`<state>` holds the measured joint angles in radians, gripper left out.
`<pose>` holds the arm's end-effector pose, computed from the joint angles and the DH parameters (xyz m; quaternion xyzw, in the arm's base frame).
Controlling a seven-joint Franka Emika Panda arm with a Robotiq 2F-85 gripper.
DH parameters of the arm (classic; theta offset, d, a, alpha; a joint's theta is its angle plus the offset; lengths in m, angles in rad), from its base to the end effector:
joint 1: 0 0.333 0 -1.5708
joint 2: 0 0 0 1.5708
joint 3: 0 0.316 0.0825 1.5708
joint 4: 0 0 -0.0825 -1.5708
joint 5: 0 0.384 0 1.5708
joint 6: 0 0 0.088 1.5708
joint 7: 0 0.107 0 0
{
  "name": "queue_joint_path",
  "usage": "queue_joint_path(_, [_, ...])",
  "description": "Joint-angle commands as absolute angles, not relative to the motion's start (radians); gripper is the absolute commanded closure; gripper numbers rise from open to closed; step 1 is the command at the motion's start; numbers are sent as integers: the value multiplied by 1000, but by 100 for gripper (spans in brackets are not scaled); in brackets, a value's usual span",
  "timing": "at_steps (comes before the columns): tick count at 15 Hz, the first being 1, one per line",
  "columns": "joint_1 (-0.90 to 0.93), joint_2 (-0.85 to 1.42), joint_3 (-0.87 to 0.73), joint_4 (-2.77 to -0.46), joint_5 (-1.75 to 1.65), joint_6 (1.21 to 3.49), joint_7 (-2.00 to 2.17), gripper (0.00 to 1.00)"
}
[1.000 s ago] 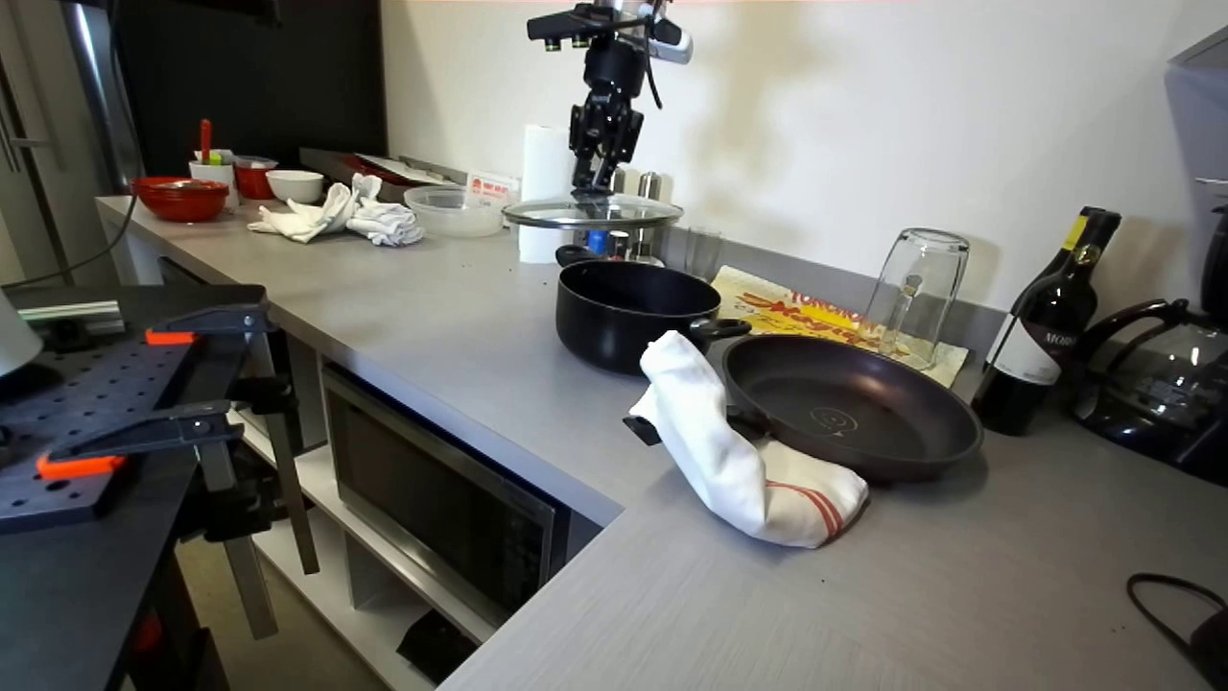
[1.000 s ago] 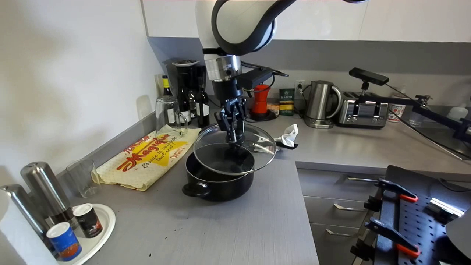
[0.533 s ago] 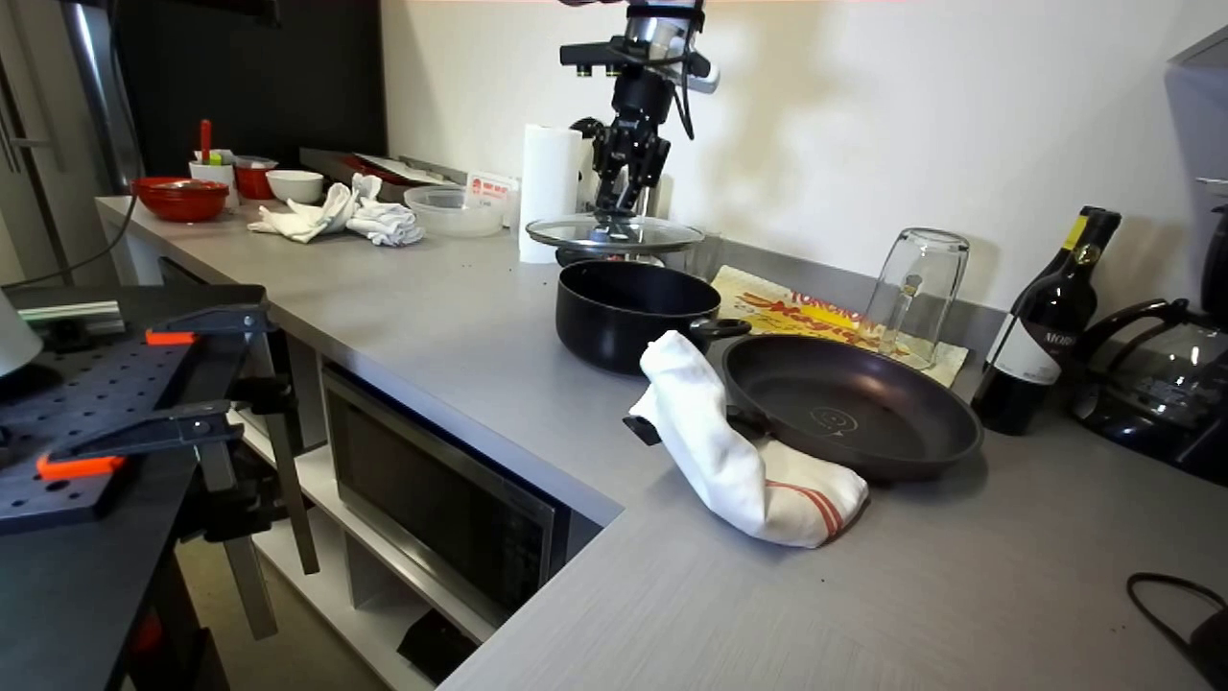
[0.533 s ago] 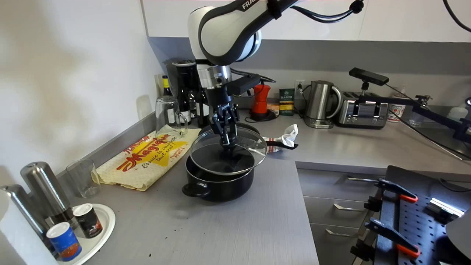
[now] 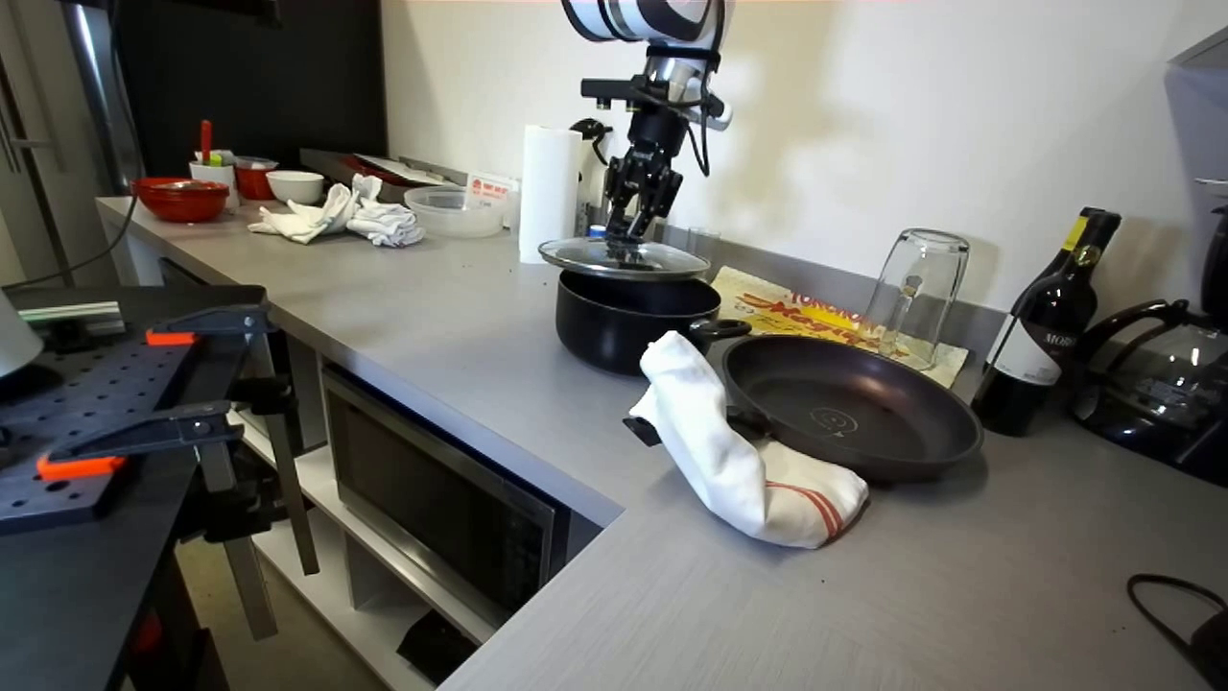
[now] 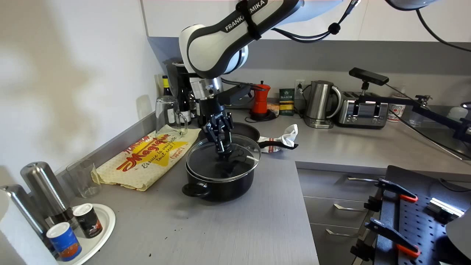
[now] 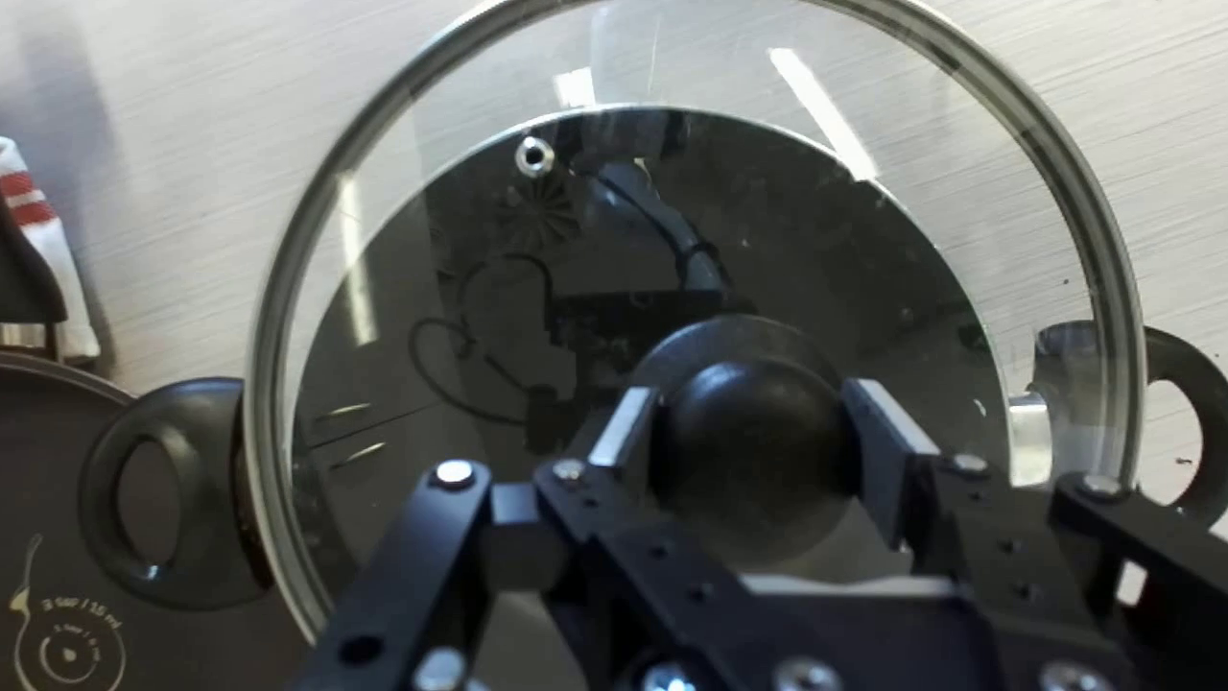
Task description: Put the glass lid on the black pot.
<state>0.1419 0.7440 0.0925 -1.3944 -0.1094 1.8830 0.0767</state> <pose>0.6866 0.1434 0.2485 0.9876 0.0932 -0.1214 0.0362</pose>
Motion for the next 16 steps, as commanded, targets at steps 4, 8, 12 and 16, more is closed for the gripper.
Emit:
queue_joint_path(4, [147,847,80,-1209,-90,1770,40,74])
queue_joint_path(8, [148,886,77,-1149,-91,1736,29,74])
queue_joint_path(12, [148,917,75,-1101,-92,1708,21,74])
queue_joint_path(16, [149,948,74,-1054,-93,1680,12,74])
